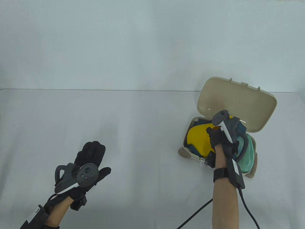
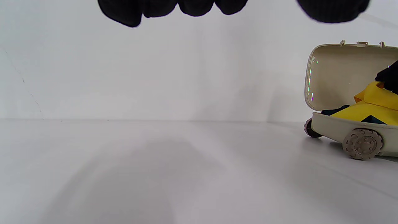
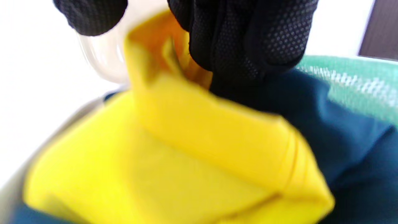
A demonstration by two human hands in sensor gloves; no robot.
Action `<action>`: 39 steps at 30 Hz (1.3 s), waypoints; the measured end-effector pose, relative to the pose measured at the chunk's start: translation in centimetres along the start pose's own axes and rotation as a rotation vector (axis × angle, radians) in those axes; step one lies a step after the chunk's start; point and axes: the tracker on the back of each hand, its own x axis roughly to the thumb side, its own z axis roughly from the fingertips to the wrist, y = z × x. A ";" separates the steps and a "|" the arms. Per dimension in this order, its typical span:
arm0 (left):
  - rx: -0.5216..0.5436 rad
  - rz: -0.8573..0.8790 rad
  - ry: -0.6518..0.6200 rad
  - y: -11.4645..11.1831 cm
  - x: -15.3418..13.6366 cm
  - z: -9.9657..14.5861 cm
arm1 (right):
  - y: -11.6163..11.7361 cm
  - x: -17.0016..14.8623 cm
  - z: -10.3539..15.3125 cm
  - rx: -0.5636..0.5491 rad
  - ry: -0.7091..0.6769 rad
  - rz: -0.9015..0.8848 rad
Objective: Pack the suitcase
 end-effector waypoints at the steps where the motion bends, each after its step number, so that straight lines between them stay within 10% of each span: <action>1: 0.001 0.001 0.000 0.0 0.0 0.0 | -0.7 -0.3 0.2 -0.011 -0.009 -0.014; 10: 0.015 0.013 0.003 0.1 -0.3 0.1 | -5.1 -7.4 0.1 -0.121 0.109 -0.037; 22: -0.005 0.014 0.011 -0.1 -0.4 0.0 | 2.9 -16.2 -2.9 0.074 0.334 0.001; 39: -0.003 0.027 0.028 0.2 -0.6 0.0 | 6.5 -15.2 -3.6 0.190 0.251 0.017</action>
